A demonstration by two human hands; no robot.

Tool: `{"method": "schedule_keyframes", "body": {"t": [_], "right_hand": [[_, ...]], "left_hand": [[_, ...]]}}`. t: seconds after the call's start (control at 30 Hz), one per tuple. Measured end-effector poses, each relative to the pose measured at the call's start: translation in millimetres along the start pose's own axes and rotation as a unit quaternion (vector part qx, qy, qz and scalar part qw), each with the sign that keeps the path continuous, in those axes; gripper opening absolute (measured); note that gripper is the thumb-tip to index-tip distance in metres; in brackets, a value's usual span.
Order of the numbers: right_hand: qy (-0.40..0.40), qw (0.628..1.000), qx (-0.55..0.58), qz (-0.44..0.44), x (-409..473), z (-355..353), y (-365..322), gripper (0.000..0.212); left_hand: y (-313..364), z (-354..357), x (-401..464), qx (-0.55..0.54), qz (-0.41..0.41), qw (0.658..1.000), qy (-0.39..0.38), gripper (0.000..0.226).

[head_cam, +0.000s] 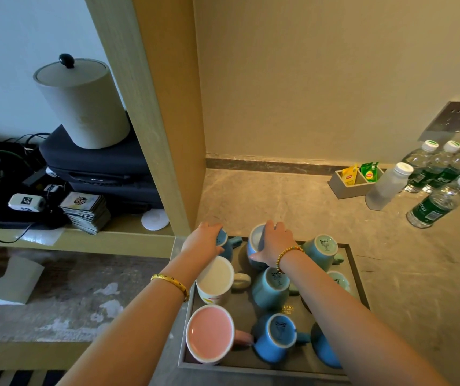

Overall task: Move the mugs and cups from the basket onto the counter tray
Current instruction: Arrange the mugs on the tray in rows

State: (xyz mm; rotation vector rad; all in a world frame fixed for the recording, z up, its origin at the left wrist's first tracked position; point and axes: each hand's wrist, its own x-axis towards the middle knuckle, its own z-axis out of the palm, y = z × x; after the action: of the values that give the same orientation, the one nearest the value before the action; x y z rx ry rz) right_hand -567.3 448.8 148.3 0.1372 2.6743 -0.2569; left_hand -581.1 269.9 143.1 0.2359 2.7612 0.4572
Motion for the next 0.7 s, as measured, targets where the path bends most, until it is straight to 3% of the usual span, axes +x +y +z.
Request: {"method": "schedule_keyframes", "body": {"t": [0.13,0.33,0.7], "right_hand": [[0.019,0.998,0.023,-0.054,-1.8,0.8,1.0,0.095],[-0.002,0.99,0.049,-0.131,-2.2,3.0,-6.0,0.106],[-0.037,0.98,0.078,-0.179,1.9,4.6,-0.5,0.108]], "left_hand": [[0.8,-1.0,-0.4,-0.003,-0.004,1.0,-0.003,0.06],[0.6,1.3,-1.1,-0.011,-0.005,1.0,0.007,0.057],[-2.9,4.0,-2.9,-0.027,-0.007,1.0,0.01,0.06]]}}
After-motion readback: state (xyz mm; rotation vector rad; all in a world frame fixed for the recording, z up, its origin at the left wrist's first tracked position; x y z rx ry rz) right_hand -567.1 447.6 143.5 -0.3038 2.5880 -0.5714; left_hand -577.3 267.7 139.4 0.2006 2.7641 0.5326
